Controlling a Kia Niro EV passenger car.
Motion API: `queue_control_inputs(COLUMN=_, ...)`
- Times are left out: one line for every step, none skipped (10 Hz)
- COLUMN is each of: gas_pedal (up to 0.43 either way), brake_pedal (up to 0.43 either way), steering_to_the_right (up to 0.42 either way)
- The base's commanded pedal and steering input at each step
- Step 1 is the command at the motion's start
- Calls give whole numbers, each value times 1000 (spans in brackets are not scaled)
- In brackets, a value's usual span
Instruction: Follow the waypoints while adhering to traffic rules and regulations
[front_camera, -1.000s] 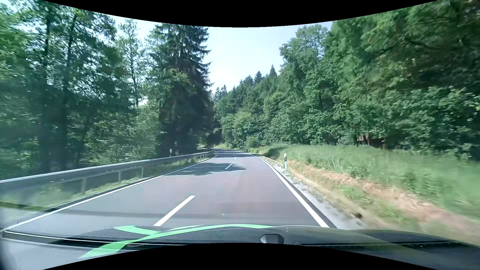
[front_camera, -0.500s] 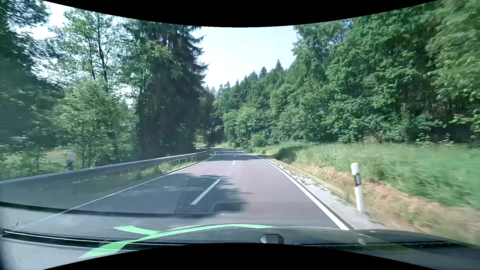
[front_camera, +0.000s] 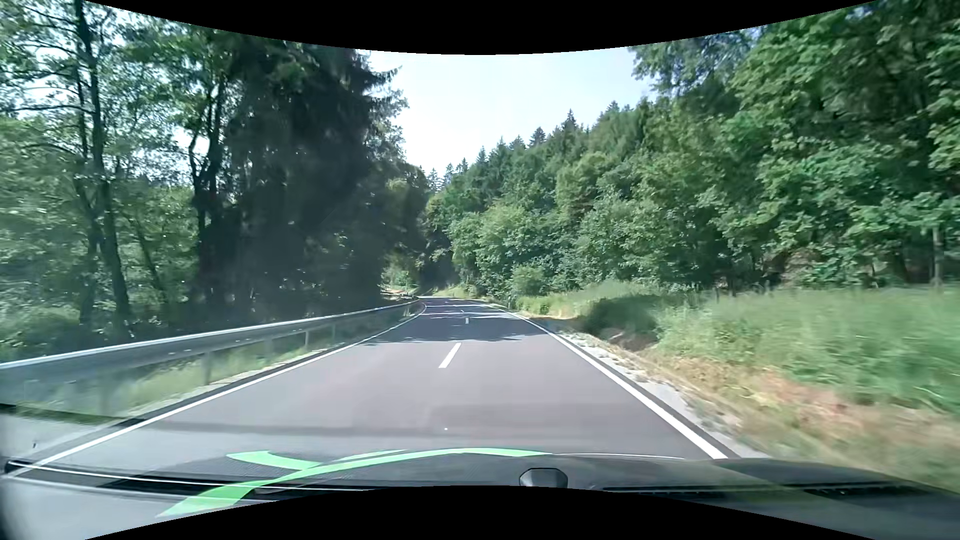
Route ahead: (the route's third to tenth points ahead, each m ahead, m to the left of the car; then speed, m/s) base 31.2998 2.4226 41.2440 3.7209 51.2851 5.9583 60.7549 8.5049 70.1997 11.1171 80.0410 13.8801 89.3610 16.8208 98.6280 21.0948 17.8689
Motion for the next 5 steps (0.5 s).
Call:
queue_control_inputs(gas_pedal=169, brake_pedal=0, steering_to_the_right=-17)
queue_control_inputs(gas_pedal=169, brake_pedal=0, steering_to_the_right=-19)
queue_control_inputs(gas_pedal=169, brake_pedal=0, steering_to_the_right=-19)
queue_control_inputs(gas_pedal=157, brake_pedal=0, steering_to_the_right=-19)
queue_control_inputs(gas_pedal=157, brake_pedal=0, steering_to_the_right=-18)
